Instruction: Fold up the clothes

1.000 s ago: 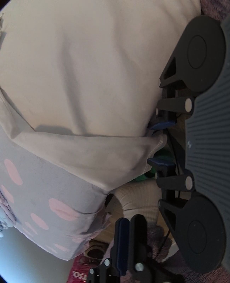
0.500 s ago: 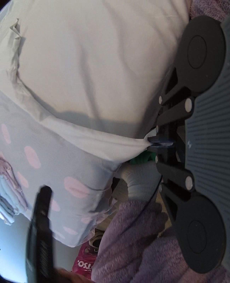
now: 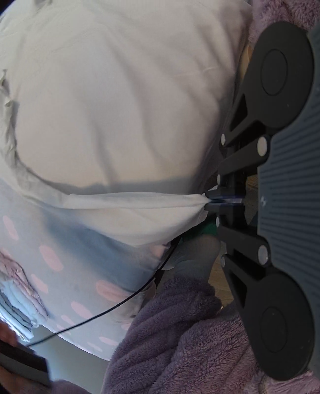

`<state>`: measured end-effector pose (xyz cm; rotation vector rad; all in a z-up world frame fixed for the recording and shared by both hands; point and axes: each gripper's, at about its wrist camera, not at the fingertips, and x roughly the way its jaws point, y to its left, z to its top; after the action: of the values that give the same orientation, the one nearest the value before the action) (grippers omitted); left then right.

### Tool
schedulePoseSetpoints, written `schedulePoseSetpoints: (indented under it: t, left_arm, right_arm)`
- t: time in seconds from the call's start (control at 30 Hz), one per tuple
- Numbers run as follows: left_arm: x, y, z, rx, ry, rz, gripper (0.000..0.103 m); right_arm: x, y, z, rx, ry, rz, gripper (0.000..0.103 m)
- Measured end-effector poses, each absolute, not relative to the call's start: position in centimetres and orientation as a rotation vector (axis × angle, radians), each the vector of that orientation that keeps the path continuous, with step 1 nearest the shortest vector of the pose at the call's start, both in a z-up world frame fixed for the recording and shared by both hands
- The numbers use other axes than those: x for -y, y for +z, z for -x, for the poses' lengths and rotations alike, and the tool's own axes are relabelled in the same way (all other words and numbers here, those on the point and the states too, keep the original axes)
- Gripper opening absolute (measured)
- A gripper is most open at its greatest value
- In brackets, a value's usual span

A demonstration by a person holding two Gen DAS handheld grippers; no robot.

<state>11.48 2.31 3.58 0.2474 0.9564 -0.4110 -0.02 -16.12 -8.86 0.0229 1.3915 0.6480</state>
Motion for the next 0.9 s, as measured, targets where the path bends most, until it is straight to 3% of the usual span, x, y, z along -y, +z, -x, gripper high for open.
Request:
schedulePoseSetpoints:
  t: [0.37, 0.7, 0.8, 0.9]
  left_arm:
    - [10.6, -1.8, -23.2, -0.962, -0.59, -0.302, 0.042]
    - [18.4, -8.0, -27.8, -1.049, -0.543, -0.406, 0.046]
    - [19.0, -9.1, -28.7, -1.073, -0.493, -0.395, 0.041]
    - [18.6, -9.1, -29.5, -1.07, -0.475, -0.337, 0.02]
  right_arm:
    - [17.8, -11.5, -0.8, -1.511, 0.609, -0.157, 0.003]
    - [19.0, -12.8, -1.8, -1.563, 0.601, -0.24, 0.004]
    - [19.6, -13.0, -1.9, -1.564, 0.593, -0.26, 0.004]
    - [19.9, -12.9, -1.9, -1.553, 0.588, -0.265, 0.004]
